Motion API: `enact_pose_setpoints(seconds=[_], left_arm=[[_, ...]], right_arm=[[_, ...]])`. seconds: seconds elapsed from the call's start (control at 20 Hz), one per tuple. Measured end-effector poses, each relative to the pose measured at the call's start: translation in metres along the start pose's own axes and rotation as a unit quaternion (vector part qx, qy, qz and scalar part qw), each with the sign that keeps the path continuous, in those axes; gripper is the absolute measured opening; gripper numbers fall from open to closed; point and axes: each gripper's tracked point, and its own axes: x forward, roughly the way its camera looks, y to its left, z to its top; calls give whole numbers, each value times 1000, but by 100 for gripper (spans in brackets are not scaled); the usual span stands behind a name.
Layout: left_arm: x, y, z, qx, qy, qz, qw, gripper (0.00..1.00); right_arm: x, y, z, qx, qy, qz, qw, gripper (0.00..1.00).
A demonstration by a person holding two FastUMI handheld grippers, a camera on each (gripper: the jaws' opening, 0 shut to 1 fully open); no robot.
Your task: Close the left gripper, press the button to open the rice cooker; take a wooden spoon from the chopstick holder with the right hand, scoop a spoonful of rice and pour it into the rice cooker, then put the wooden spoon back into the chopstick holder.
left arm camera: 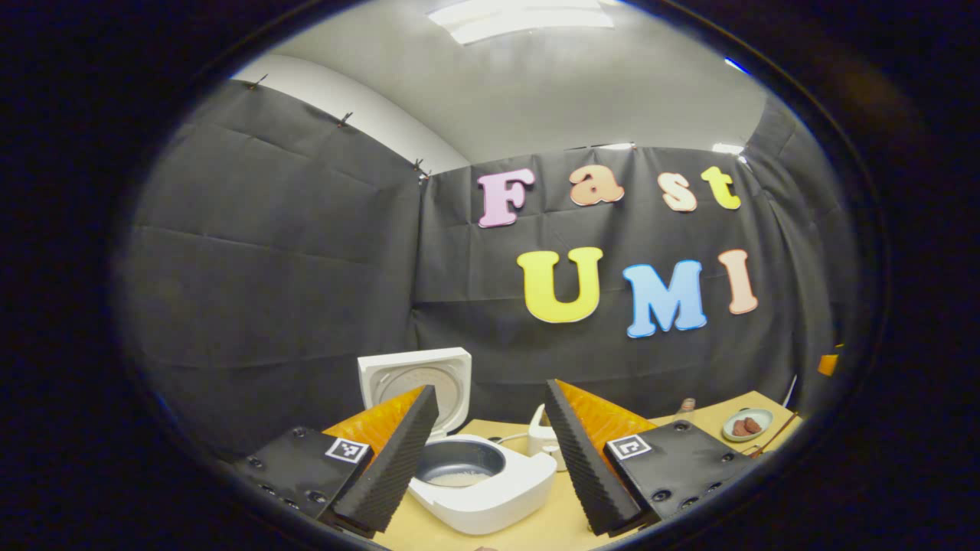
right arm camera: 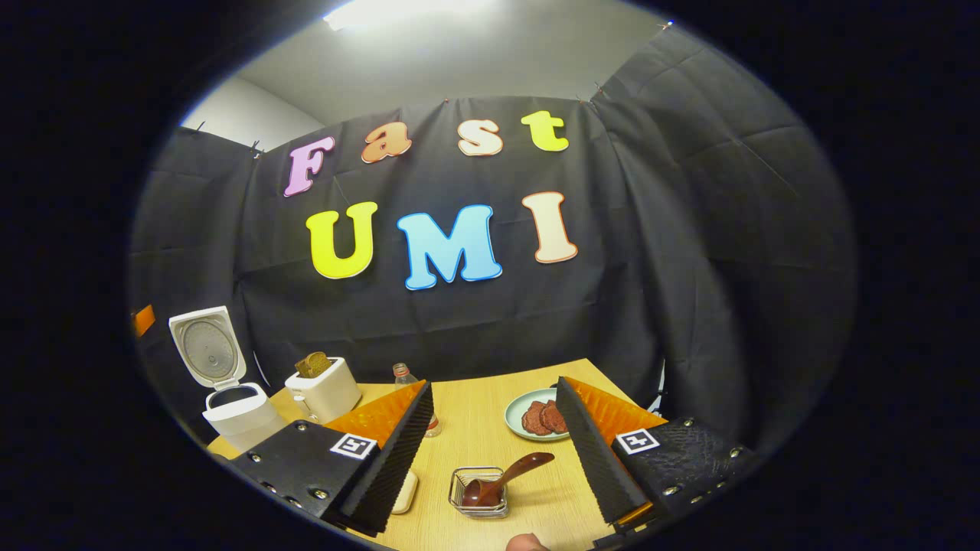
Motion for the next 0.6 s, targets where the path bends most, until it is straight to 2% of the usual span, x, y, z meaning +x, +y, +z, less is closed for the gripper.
enact_pose_setpoints(seconds=[0.3, 0.35, 0.5, 0.55, 0.6], left_arm=[[84, 66, 17, 12, -9, 61, 998, 97], [100, 74, 22, 16, -17, 66, 998, 99], [136, 87, 25, 20, -23, 75, 997, 97], [148, 89, 24, 18, -22, 74, 997, 97], [160, 91, 22, 16, -20, 73, 997, 99]], right_arm=[[-28, 12, 19, -22, -23, -19, 999, 98], [-32, 12, 20, -25, -24, -25, 999, 98], [-42, 12, 20, -32, -30, -47, 998, 98], [-46, 12, 19, -34, -31, -55, 997, 93], [-49, 12, 18, -36, -31, -61, 997, 98]])
